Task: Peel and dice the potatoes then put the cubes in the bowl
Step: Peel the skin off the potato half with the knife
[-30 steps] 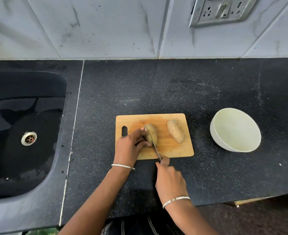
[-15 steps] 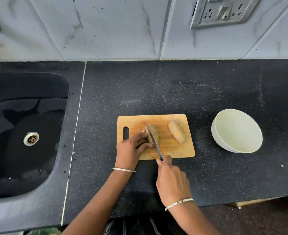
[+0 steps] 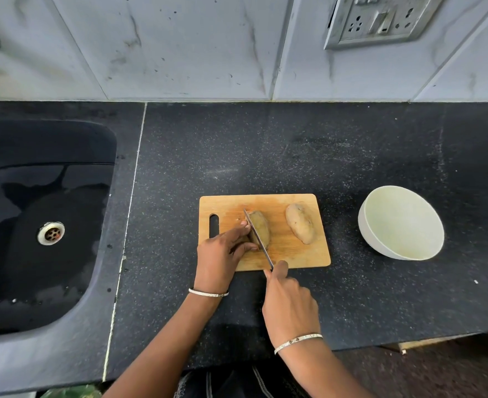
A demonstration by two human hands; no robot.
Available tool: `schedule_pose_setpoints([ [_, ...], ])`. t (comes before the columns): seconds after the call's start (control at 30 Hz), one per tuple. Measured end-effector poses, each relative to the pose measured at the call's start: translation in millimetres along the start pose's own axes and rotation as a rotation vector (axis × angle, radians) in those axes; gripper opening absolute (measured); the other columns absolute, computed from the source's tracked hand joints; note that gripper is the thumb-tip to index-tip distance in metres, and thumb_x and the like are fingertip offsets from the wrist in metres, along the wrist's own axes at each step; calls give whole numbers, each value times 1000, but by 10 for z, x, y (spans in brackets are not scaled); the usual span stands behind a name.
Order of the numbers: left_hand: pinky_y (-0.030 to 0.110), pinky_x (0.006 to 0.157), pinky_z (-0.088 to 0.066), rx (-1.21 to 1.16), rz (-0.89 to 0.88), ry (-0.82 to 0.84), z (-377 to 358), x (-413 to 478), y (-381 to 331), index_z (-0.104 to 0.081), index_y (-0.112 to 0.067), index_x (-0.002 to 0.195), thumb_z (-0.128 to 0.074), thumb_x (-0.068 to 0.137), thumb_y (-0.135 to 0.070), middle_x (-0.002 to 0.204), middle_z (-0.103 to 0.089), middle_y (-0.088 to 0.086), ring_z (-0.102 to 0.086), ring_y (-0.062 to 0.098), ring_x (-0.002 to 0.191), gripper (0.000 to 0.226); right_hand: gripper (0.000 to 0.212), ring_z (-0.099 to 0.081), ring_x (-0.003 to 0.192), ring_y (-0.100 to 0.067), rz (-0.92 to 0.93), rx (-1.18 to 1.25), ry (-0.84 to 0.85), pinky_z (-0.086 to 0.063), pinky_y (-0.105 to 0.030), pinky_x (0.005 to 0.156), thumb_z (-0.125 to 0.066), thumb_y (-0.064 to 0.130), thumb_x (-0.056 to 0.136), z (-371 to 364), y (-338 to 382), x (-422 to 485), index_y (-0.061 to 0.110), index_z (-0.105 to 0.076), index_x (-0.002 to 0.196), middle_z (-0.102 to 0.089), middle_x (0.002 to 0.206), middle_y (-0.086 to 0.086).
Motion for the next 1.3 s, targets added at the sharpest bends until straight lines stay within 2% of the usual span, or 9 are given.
schedule_pose_setpoints([
  [0.2, 25, 70, -55, 19, -6, -16, 5, 17, 2, -75, -17, 101, -67, 75, -48, 102, -73, -8, -71, 5, 84, 42, 33, -70, 95, -27, 21, 51, 0, -50, -34, 65, -19, 36, 107, 32, 107, 192, 14, -40, 118, -70, 102, -4],
  [0.3, 24, 64, -51, 70, -19, -31, 13, 19, -28, -76, -16, 98, -73, 73, -37, 96, -75, -7, -69, 5, 78, 33, 34, -70, 98, -29, 10, 91, 9, -54, -37, 70, -21, 35, 107, 14, 161, 250, 12, -42, 120, -70, 105, -6],
  [0.47, 19, 64, -50, 61, -12, -53, 25, 16, -44, -77, -19, 98, -69, 76, -40, 97, -74, -8, -67, 3, 83, 32, 34, -71, 95, -27, 35, 54, 15, -54, -35, 67, -20, 36, 108, -22, 110, 164, 14, -42, 121, -71, 101, -5],
  [0.63, 16, 68, -50, 69, -13, -27, 23, 7, -41, -76, -16, 99, -79, 72, -26, 99, -74, -6, -68, 4, 82, 29, 38, -72, 88, -27, 22, 39, -4, -53, -35, 61, -24, 36, 107, -45, 9, -28, 14, -43, 132, -73, 93, -6],
  [0.77, 14, 69, -49, 73, -17, -39, 30, 8, -38, -76, -13, 98, -79, 72, -24, 100, -74, -5, -66, 3, 87, 28, 32, -72, 92, -28, 30, 42, -9, -54, -35, 65, -23, 33, 108, -56, 85, 128, 12, -43, 121, -72, 97, -6],
  [0.97, 8, 73, -46, 57, 8, -46, 25, 15, -23, -77, -14, 97, -84, 70, -19, 102, -73, -6, -61, -1, 97, 29, 22, -69, 51, -25, -9, -1, -17, -44, -29, 37, -57, 32, 97, -161, 148, 221, 12, -54, 88, -67, 57, -4],
  [1.2, 0, 79, -43, 38, 8, -44, 18, 11, -19, -76, -14, 99, -83, 70, -21, 103, -73, -7, -60, -4, 100, 31, 26, -58, 34, -24, 17, -39, 51, -34, -27, 26, -75, 29, 82, -166, -44, -33, 10, -58, 79, -55, 41, -3],
  [1.23, 3, 79, -45, 32, 13, -35, 20, 10, -16, -76, -14, 100, -82, 71, -24, 104, -72, -8, -62, -4, 98, 32, 25, -61, 37, -24, 28, -45, 89, -36, -28, 28, -73, 29, 84, -154, -79, -96, 11, -56, 81, -57, 45, -4],
  [1.3, 13, 78, -52, 24, 19, -25, 29, 12, -13, -75, -16, 102, -78, 73, -31, 105, -72, -9, -67, -1, 92, 33, 22, -72, 67, -24, 26, -41, 171, -49, -32, 46, -44, 35, 103, -81, -126, -200, 13, -50, 102, -70, 72, -5],
])
Point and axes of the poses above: each hand's wrist, its own x-axis towards the middle knuckle, its own z-axis out of the back of the hand, y = z × x, the point moved 5 cm from there along x, towards the middle knuckle
